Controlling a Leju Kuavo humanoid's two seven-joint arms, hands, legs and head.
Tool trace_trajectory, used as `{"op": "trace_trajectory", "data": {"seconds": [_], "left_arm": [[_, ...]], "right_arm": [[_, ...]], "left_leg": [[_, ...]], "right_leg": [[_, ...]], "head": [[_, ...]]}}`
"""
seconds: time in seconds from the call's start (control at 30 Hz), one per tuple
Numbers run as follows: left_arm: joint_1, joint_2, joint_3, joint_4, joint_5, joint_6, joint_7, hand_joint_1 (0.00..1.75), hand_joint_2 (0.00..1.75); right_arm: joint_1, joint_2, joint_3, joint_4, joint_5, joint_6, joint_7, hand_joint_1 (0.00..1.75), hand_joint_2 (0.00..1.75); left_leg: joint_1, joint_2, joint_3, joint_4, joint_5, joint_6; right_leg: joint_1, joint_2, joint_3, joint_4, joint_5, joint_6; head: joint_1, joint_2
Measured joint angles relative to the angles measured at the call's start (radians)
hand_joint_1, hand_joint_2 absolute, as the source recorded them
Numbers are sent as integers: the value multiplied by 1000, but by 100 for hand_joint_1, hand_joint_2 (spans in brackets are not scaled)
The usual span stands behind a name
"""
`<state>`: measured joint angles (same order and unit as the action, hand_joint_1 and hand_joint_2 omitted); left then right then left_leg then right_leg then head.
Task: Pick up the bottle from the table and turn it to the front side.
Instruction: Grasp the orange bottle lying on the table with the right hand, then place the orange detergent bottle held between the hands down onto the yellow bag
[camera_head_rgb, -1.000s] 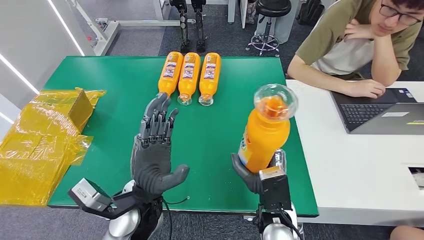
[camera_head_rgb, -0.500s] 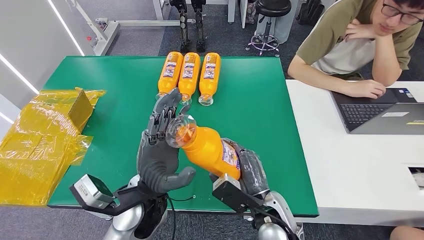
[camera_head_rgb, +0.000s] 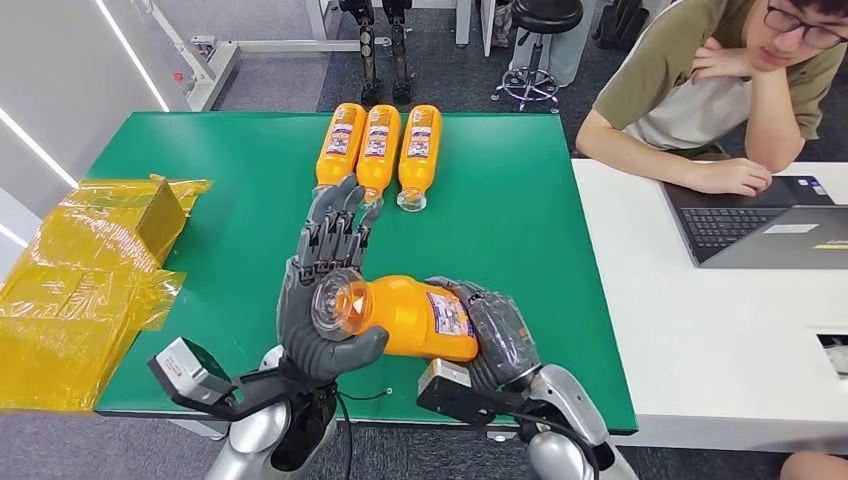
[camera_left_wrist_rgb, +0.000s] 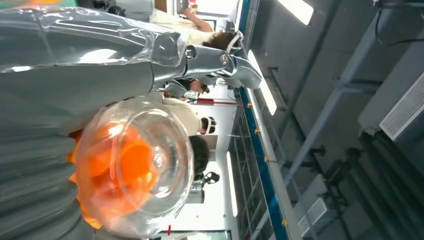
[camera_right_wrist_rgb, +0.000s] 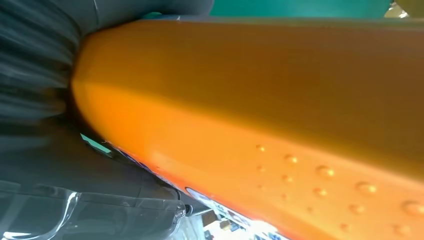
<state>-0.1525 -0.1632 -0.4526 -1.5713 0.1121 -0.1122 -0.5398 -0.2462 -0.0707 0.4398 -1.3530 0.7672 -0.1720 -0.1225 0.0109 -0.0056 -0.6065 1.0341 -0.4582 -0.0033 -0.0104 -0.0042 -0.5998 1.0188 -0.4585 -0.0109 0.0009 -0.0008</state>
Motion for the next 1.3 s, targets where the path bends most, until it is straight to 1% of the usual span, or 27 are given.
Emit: {"op": "trace_trajectory", "data": {"seconds": [0.13, 0.23, 0.37, 0.47, 0.6, 0.8, 0.83, 0.93, 0.97, 1.3], "left_arm": [[-5, 7, 0, 18, 13, -10, -1, 0, 175], [-10, 13, -2, 34, 14, -12, 2, 0, 175], [-22, 30, -11, 55, -37, -16, 39, 0, 175], [-28, 38, -15, 74, -77, -39, 57, 0, 175], [-43, 39, -18, 98, -102, -71, 72, 0, 175], [-79, 39, -27, 133, -122, -84, 80, 0, 175], [-83, 39, -29, 136, -123, -84, 83, 37, 175], [-96, 39, -31, 143, -125, -84, 89, 168, 175], [-100, 39, -31, 144, -126, -84, 90, 175, 175], [-120, 41, -34, 168, -136, -83, 86, 175, 175]], "right_arm": [[-13, -29, 21, 3, -8, -10, -27, 175, 175], [-26, -41, 33, 12, -13, -11, -35, 175, 175], [-48, -55, 48, 39, -22, -6, -44, 175, 175], [-53, -64, 55, 55, -27, -5, -54, 175, 175], [-59, -71, 62, 69, -37, -11, -68, 175, 175], [-72, -69, 65, 89, -46, -31, -81, 175, 175], [-73, -67, 65, 92, -46, -34, -82, 175, 175], [-76, -59, 65, 100, -45, -41, -81, 175, 175], [-77, -56, 65, 102, -44, -42, -80, 175, 175], [-84, -44, 65, 118, -39, -50, -76, 175, 175]], "left_leg": [[0, 0, 0, 0, 0, 0], [0, 0, 0, 0, 0, 0], [0, 1, 0, 0, 0, 0], [0, 1, 0, 0, 0, 0], [0, 1, 0, 0, 0, 0], [0, 1, 0, 0, 0, 0], [0, 1, 0, 0, 0, 0], [0, 1, 0, 0, 0, 0], [0, 1, 0, 0, 0, 0], [0, 1, 0, 0, 0, 0]], "right_leg": [[0, 0, 0, 0, 0, 0], [0, 0, 0, 0, 0, 0], [0, 0, 0, 0, 0, 0], [0, 1, 0, 0, 0, 0], [0, 1, 0, 0, 0, 0], [0, 0, 0, 0, 0, 0], [0, 0, 0, 0, 0, 0], [0, 0, 0, 0, 0, 0], [0, 0, 0, 0, 0, 0], [0, 0, 0, 0, 0, 0]], "head": [[0, 0], [0, 0], [0, 0], [0, 0], [0, 0], [0, 0], [0, 0], [0, 0], [0, 0], [0, 0]]}}
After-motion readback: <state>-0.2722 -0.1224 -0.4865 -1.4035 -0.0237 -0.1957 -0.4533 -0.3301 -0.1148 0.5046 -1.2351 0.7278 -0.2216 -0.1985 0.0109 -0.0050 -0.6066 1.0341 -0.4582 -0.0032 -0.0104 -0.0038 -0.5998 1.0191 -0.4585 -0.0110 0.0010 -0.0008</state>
